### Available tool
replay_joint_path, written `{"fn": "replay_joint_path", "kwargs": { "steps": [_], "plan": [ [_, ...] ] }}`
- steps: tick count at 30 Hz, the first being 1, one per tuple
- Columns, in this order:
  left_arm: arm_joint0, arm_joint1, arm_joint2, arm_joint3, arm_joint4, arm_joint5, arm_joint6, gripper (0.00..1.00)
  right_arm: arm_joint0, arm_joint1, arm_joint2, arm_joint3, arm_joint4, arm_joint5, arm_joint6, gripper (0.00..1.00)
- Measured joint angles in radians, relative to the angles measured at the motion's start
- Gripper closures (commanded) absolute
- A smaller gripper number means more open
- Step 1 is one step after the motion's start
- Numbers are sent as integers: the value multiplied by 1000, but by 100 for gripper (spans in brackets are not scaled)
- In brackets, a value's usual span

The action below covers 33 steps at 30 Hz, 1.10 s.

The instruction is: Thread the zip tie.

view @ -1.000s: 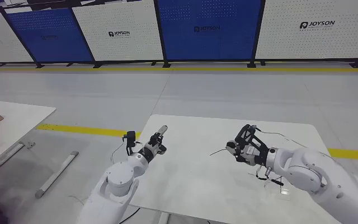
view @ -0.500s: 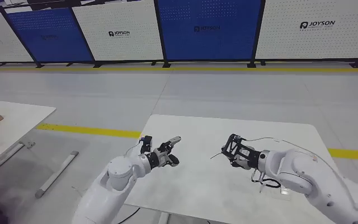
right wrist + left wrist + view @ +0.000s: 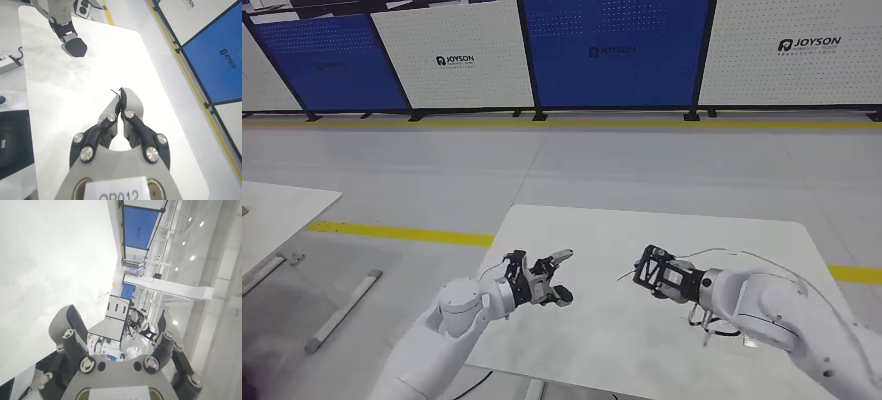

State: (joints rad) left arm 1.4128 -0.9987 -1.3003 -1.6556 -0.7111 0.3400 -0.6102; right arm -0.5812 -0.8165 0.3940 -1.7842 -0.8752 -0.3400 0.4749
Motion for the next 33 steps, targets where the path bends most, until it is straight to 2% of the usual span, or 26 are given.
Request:
{"fn": "replay_joint_path", "kwargs": {
  "steps": [3,7,8,14,16,18,20,23,25,28,33],
  "plan": [
    [-51,23,70,33,-81,0,5,0,8,-5,-20,-17,-34,0,10,100],
    [-155,57,218,92,-238,0,40,0,23,-11,-50,-19,-37,0,-2,100],
    [-160,58,227,93,-251,0,41,0,23,-11,-50,-19,-36,0,-3,100],
    [-146,57,214,92,-232,0,39,0,23,-11,-49,-19,-36,0,-2,100],
    [-140,55,228,94,-266,0,31,0,23,-11,-49,-19,-36,0,-2,100],
    [-148,57,253,104,-325,0,18,0,23,-11,-49,-19,-36,0,-2,100],
    [-171,60,282,115,-382,0,34,0,23,-11,-49,-19,-36,0,-2,100],
    [-224,64,354,133,-484,0,82,0,23,-11,-49,-19,-36,0,-2,100],
    [-273,69,409,151,-550,0,127,0,23,-11,-49,-19,-36,0,-2,100],
    [-336,72,462,165,-616,0,217,0,23,-11,-49,-19,-36,0,-2,100],
    [-343,72,465,166,-614,0,228,0,23,-11,-49,-19,-36,0,-2,100]
  ]
}}
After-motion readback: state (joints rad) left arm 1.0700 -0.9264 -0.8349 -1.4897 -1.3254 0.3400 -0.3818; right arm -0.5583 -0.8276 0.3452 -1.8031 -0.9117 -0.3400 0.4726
